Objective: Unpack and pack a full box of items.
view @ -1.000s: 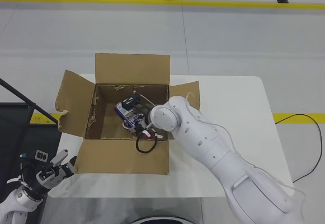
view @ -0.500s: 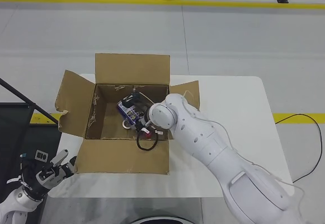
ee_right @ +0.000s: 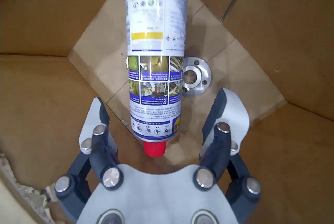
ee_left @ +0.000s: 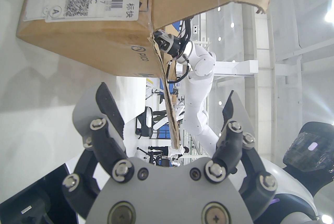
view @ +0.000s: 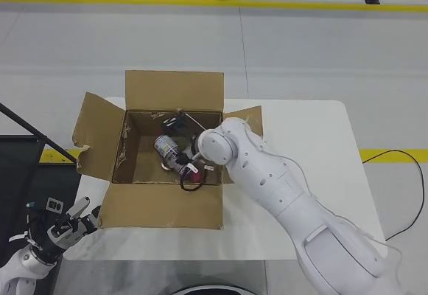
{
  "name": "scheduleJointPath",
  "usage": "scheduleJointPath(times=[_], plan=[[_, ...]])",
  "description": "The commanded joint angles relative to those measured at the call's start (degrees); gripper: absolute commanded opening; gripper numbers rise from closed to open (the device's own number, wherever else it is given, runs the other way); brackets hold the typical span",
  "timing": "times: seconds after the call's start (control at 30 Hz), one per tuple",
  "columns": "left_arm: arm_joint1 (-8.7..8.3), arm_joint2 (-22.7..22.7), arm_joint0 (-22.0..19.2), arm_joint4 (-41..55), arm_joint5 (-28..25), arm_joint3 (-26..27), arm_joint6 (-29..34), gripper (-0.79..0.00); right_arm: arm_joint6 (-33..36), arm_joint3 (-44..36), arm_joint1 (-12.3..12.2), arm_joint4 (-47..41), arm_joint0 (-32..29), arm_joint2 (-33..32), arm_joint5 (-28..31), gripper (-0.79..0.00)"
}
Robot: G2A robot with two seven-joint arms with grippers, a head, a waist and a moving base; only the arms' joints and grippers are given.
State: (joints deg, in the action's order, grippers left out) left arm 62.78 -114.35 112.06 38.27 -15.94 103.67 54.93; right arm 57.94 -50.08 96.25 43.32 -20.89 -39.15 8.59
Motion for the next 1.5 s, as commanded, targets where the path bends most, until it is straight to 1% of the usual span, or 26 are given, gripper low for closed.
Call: scheduleJointPath(times=[0.0,0.17,0.4,0.6,0.77,0.9,1.0,1.2,1.33,1.4,1.47], plan=[[0.00,0.0,0.0,0.0,0.0,0.0,0.0,0.000,0.2,-2.3,-0.6,-0.2,-0.3,-1.6,0.2,0.000],[0.01,-0.3,-0.5,-0.6,0.1,0.3,-1.3,0.000,1.7,-11.3,-2.9,-0.7,-3.3,-7.3,0.3,0.000],[-0.04,-3.4,-1.2,-1.1,-0.9,-0.7,-3.5,0.000,4.3,-25.9,-5.9,-1.6,-10.6,-15.3,-0.3,0.000],[-0.04,-5.8,-1.9,-5.0,-3.2,-0.4,-7.0,0.000,4.5,-35.5,-7.5,-6.0,-16.2,-21.9,-2.4,0.000],[0.25,-6.2,-2.5,-7.1,-5.2,1.5,-11.8,0.000,4.1,-41.9,-8.5,-9.1,-20.0,-26.3,-3.2,0.000],[0.52,-6.2,-3.3,-10.7,-6.0,3.5,-17.1,0.000,3.7,-45.4,-9.1,-11.8,-22.7,-28.5,-3.5,0.000],[0.58,-5.7,-4.4,-12.4,-4.3,5.0,-19.5,0.000,4.2,-47.0,-9.5,-10.8,-23.6,-29.3,-3.5,0.000],[0.56,-3.1,-6.9,-15.3,-0.4,6.7,-21.0,0.000,4.2,-47.0,-9.5,-10.8,-23.6,-29.3,-3.5,0.000],[0.61,-0.8,-7.9,-16.2,0.8,7.6,-20.9,0.000,4.2,-47.0,-9.5,-10.8,-23.6,-29.3,-3.5,0.000],[0.66,-0.1,-8.1,-16.4,0.8,8.3,-20.8,0.000,1.9,-47.8,-9.7,-11.9,-25.1,-30.2,-3.6,0.000],[0.72,0.5,-8.0,-16.6,0.8,9.0,-20.8,0.000,0.9,-49.3,-10.0,-13.8,-26.5,-31.9,-3.4,0.000]])
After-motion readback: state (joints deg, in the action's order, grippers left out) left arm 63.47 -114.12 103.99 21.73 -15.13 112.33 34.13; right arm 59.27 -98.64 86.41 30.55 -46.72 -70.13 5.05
